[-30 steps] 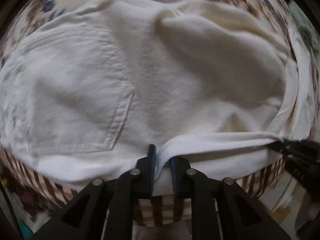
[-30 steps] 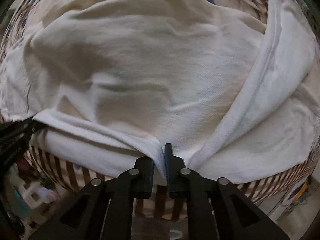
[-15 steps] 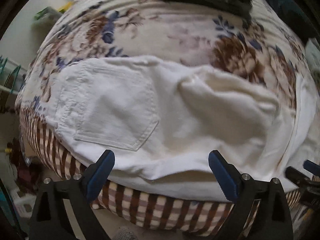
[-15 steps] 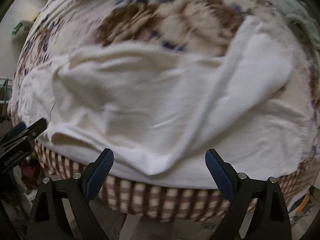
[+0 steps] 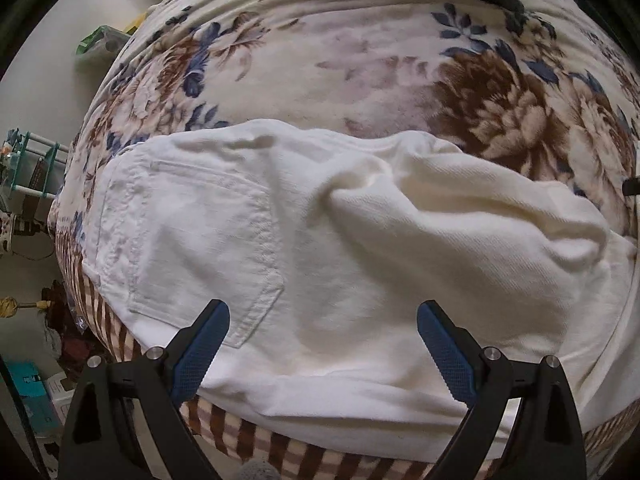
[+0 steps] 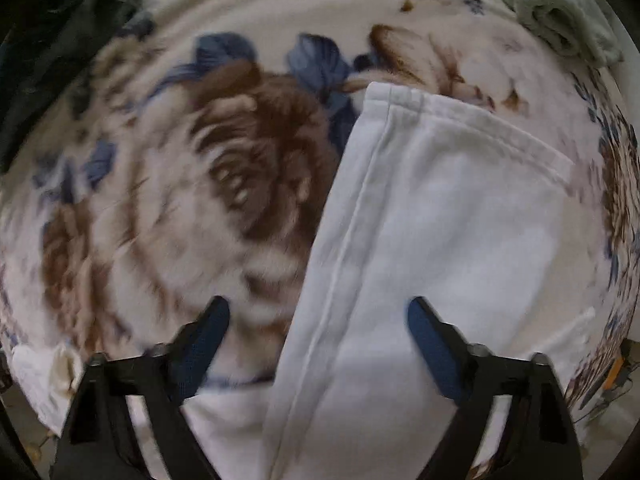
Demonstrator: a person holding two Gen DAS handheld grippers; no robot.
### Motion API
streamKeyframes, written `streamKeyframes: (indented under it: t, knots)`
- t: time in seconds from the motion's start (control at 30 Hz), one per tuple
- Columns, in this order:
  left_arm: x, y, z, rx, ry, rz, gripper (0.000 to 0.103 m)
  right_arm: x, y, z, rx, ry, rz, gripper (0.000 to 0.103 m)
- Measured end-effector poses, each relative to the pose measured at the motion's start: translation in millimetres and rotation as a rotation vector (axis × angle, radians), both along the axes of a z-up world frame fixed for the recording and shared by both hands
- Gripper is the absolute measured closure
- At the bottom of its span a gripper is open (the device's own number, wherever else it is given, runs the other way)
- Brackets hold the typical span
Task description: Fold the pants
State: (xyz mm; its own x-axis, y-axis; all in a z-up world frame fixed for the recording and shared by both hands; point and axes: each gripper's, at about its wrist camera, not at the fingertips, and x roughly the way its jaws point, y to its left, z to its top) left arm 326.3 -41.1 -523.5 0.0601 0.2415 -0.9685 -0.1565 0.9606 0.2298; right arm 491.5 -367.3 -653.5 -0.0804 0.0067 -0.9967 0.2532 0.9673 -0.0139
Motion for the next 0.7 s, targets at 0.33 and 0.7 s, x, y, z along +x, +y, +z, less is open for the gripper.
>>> streamKeyframes:
  t: [0.33,0.7]
  knots:
    - [-23,-19,25,-0.073,-0.014,-0.057,0.007,-134,-131,86,0.101,-0.227,-0.463,0.098]
    - [-40,-43,14,-0.108,0.03,-0.114,0.007,-295,-213,23,0.231,-0.178,-0.837,0.097]
